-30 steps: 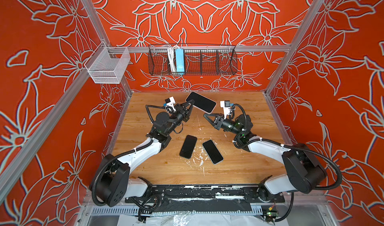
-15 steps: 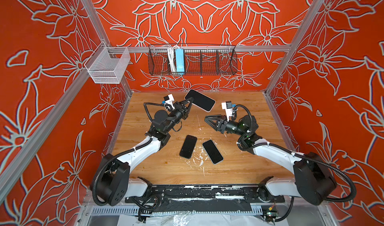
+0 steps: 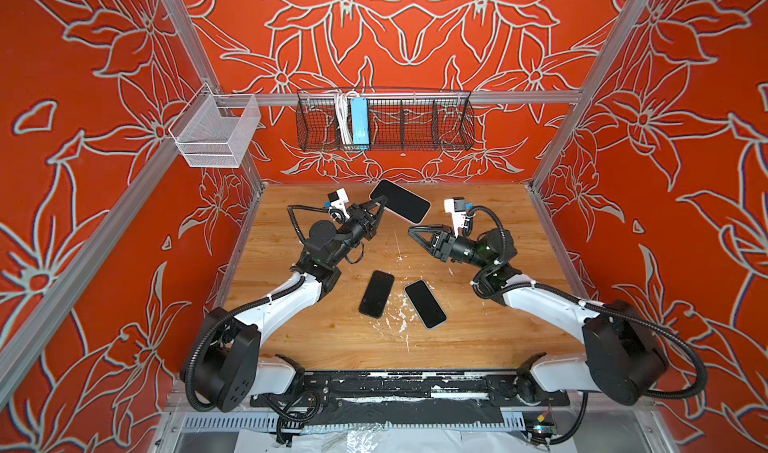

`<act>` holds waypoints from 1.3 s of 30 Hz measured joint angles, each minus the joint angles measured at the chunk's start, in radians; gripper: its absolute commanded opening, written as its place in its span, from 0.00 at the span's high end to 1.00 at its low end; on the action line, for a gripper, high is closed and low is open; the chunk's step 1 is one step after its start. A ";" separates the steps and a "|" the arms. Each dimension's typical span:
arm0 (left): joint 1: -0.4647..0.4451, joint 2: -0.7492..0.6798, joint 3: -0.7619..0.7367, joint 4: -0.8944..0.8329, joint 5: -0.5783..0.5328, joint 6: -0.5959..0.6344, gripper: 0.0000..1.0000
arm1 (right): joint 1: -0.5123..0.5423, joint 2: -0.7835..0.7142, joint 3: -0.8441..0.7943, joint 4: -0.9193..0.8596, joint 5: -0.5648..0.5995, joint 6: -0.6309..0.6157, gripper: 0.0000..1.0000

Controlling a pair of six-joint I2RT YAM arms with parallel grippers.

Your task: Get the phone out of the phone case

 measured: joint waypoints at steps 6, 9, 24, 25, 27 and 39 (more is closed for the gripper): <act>0.000 0.000 -0.007 0.016 0.000 0.000 1.00 | 0.007 0.023 0.019 0.007 0.017 0.013 0.77; 0.000 0.000 -0.009 0.021 0.000 0.000 1.00 | 0.009 0.031 0.021 0.013 0.021 0.018 0.78; 0.003 0.000 -0.022 0.035 -0.008 -0.001 1.00 | 0.013 0.061 0.023 0.047 0.047 0.059 0.90; 0.003 0.000 -0.022 0.035 -0.008 -0.001 1.00 | 0.013 0.062 0.023 0.049 0.049 0.062 0.90; 0.003 0.000 -0.022 0.037 -0.009 -0.001 1.00 | 0.014 0.062 0.023 0.054 0.052 0.065 0.90; 0.003 0.000 -0.039 0.045 -0.016 0.007 1.00 | 0.018 0.135 0.023 0.196 0.104 0.173 0.75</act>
